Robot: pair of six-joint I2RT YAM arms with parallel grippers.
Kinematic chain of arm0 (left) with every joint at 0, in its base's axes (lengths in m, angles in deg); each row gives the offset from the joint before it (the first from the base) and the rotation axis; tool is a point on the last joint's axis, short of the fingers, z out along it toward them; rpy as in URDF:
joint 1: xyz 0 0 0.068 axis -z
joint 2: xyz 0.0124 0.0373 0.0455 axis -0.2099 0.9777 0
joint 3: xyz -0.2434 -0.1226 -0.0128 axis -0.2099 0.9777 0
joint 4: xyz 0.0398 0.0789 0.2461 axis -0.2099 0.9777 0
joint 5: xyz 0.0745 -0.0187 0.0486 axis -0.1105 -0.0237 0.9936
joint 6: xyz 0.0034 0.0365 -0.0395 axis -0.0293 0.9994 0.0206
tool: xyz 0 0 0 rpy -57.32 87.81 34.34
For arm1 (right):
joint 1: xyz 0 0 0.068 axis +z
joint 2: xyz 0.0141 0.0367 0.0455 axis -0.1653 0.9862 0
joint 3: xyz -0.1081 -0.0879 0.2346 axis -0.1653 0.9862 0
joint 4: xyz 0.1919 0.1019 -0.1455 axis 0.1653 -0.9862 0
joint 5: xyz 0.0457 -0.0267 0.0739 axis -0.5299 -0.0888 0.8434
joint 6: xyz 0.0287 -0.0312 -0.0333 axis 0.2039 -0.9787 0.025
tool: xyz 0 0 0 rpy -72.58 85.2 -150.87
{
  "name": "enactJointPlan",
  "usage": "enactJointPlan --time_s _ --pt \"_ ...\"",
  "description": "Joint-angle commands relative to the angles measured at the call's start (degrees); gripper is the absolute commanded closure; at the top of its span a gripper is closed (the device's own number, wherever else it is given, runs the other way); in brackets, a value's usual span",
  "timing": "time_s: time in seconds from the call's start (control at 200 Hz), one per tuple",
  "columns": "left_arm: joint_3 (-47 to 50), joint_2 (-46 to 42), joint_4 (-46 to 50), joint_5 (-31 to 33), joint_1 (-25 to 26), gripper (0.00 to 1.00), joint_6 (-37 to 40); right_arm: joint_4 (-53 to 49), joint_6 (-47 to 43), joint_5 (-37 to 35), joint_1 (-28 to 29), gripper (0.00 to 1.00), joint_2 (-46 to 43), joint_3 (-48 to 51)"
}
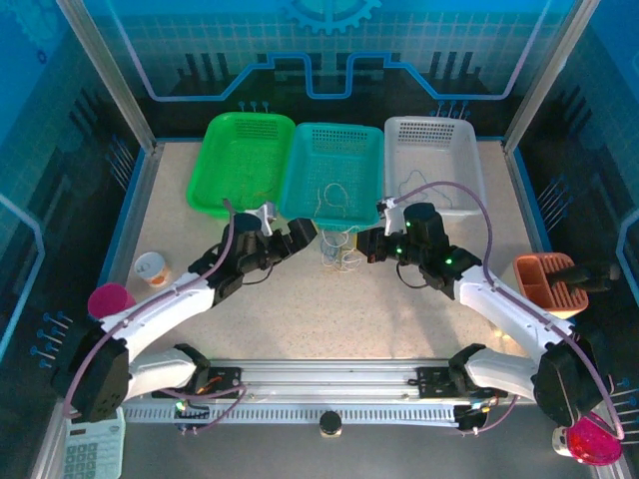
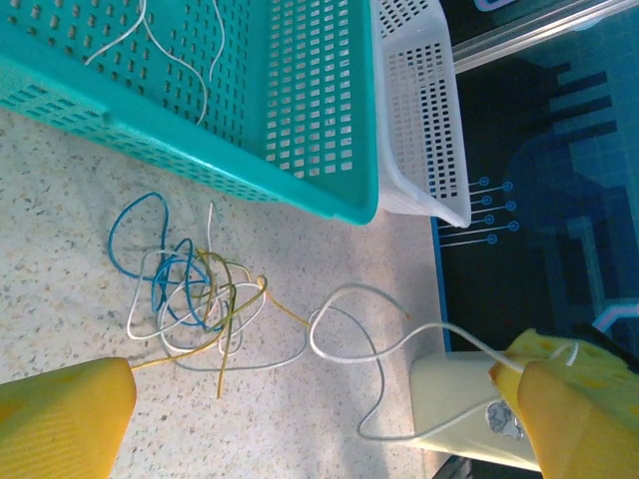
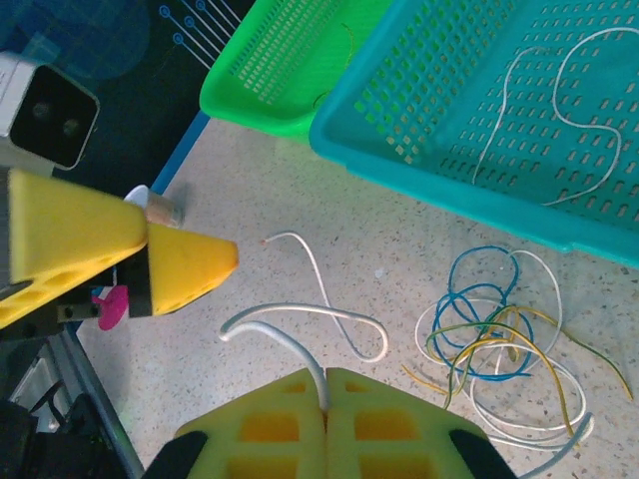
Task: Untangle the cables
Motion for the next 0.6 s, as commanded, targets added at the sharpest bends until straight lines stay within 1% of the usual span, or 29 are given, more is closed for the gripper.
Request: enactJointPlan --time_s 0.0,0.215,0.405,0.525,0.595 --pt "-2.7 2.3 -5.2 -1.5 0.6 0.01 -0.5 1.6 -0.9 2.0 0.7 1.0 -1.4 0.8" --pt "-4.5 6.9 -8.7 -1.9 1.6 0.02 -1.7 2.4 -0.4 2.3 0.9 1.0 -2.3 1.6" --pt "-4.7 9.2 -10.4 -1.3 2.2 0.04 -2.0 3.2 0.0 2.3 1.2 1.0 -2.4 2.0" --pt "-4.5 10.5 -12.1 -1.2 2.3 0.12 -2.6 3.5 0.1 2.2 1.3 1.0 -2.5 2.0" --pt "-4.5 11.4 -13.2 -1.2 2.3 0.19 -2.9 3.7 0.1 2.3 1.3 1.0 -2.4 2.2"
